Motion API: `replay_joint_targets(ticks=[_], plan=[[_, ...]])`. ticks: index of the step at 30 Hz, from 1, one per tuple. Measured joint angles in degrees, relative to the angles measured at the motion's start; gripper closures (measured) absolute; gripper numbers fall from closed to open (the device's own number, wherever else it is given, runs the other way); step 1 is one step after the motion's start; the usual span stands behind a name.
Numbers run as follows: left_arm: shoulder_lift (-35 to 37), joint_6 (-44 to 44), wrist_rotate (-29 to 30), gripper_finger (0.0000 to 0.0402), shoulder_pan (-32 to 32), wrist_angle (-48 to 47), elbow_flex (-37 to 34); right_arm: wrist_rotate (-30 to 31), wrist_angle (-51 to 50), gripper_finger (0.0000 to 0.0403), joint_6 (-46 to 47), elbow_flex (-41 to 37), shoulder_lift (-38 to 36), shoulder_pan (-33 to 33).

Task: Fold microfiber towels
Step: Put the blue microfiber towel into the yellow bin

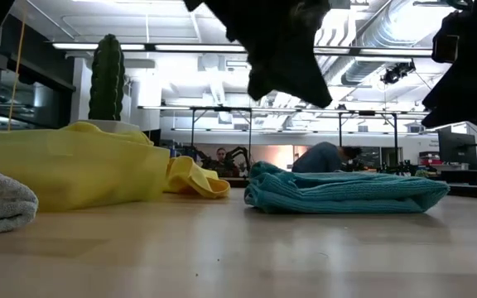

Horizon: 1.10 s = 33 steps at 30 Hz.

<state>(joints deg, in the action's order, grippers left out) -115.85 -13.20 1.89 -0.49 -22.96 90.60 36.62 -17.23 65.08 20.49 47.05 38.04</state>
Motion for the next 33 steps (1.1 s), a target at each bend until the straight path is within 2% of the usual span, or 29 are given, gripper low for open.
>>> replay_joint_targets(ticks=[5,12,15,24,30,33], plan=[[0.0,1.5,-1.4,0.0315,3.7,-2.2,3.7,0.9,0.6,0.0237,0.9,0.0,-0.4,-0.1],[-1.1,-4.5,-13.6,0.0217,11.9,-3.2,3.7,0.9,0.6,0.0237,1.1,0.0,-1.4,-0.2],[-2.4,-5.2,-16.1,0.0191,12.7,-2.8,3.6,1.4,0.3,0.0237,2.3,0.0,-1.4,-0.2],[-8.3,-5.7,-16.7,0.0183,9.6,-0.6,3.7,2.6,0.3,0.0237,5.3,0.0,-1.4,-0.2],[-11.8,-7.2,-12.0,0.0183,8.5,-1.7,3.6,3.1,0.3,0.0237,6.4,0.0,-1.4,-0.2],[-12.1,-8.0,-14.3,0.0183,8.7,-1.5,3.6,3.4,0.3,0.0237,7.0,0.0,-1.4,-0.2]])
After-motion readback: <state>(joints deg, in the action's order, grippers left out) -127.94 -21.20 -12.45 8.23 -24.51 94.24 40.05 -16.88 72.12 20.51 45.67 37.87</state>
